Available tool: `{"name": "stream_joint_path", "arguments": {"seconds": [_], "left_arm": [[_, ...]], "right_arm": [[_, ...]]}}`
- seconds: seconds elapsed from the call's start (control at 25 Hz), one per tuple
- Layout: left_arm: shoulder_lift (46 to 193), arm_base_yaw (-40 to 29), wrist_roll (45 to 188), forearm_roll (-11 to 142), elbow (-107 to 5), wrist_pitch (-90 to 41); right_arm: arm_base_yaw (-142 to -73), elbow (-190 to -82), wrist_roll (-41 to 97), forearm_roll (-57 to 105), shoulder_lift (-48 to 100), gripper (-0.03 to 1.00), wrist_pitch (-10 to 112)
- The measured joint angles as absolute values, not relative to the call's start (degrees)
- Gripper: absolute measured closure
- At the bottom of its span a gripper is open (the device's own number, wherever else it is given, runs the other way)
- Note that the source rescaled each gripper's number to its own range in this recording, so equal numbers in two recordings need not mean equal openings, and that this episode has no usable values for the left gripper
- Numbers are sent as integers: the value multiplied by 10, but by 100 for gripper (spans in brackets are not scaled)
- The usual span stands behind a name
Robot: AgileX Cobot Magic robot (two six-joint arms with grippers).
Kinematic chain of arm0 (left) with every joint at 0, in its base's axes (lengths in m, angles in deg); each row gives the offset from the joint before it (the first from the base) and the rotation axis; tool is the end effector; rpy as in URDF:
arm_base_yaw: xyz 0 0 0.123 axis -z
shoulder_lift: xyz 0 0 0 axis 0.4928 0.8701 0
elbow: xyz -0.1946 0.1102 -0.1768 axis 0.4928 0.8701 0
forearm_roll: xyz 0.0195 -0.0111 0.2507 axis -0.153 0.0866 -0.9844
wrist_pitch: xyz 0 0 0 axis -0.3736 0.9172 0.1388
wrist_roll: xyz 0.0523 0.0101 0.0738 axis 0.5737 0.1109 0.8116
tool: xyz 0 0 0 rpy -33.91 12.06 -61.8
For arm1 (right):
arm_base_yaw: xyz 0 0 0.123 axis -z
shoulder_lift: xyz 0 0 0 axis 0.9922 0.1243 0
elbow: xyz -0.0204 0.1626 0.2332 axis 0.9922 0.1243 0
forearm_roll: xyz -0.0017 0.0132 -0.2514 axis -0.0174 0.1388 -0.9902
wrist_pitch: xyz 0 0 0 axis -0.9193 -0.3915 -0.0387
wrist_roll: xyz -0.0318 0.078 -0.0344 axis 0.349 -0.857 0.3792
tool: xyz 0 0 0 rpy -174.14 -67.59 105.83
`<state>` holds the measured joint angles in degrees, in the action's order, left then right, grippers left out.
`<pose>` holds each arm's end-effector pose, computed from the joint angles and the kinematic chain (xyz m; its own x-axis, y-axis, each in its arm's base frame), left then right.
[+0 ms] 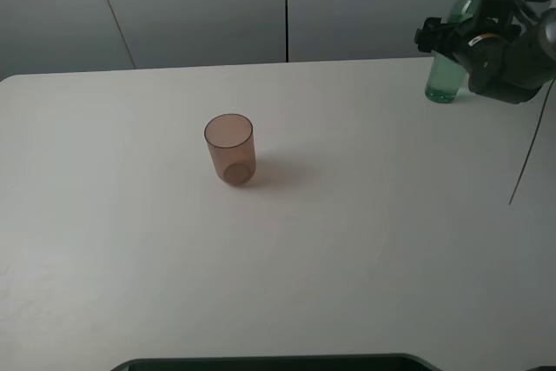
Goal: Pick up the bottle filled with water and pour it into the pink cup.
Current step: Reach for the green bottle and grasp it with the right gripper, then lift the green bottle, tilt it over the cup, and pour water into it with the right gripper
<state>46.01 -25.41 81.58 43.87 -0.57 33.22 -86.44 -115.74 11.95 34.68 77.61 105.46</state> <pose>-0.0071 0.0120 0.2796 -0.4581 0.0797 -0.8853 -0.0196 0.9948 0.0997 0.4230 0.0056 0.1027 -0.2559 0.0882 -0.9627 0.1860 0.9817 0.0405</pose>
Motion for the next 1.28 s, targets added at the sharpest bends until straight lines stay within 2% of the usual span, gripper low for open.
{"name": "stream_joint_path", "arguments": {"seconds": [0.04,0.08,0.12,0.2,0.28,0.92,1.28], "left_arm": [[460,-254,816,439,-6,332],[460,-254,816,439,-6,332],[460,-254,816,439,-6,332],[460,-254,816,439,-6,332],[460,-254,816,439,-6,332],[460,-254,817,439,-6,332],[460,-254,820,439,-6,332]], "right_arm": [[-864,-1159,121,347,776,-3,1053],[-864,-1158,124,347,776,7,1050],[-864,-1158,129,347,776,26,1050],[-864,-1158,139,347,776,97,1049],[-863,-1160,143,345,776,93,1047],[-863,-1161,151,340,774,93,1040],[-863,-1150,173,341,677,93,920]]}}
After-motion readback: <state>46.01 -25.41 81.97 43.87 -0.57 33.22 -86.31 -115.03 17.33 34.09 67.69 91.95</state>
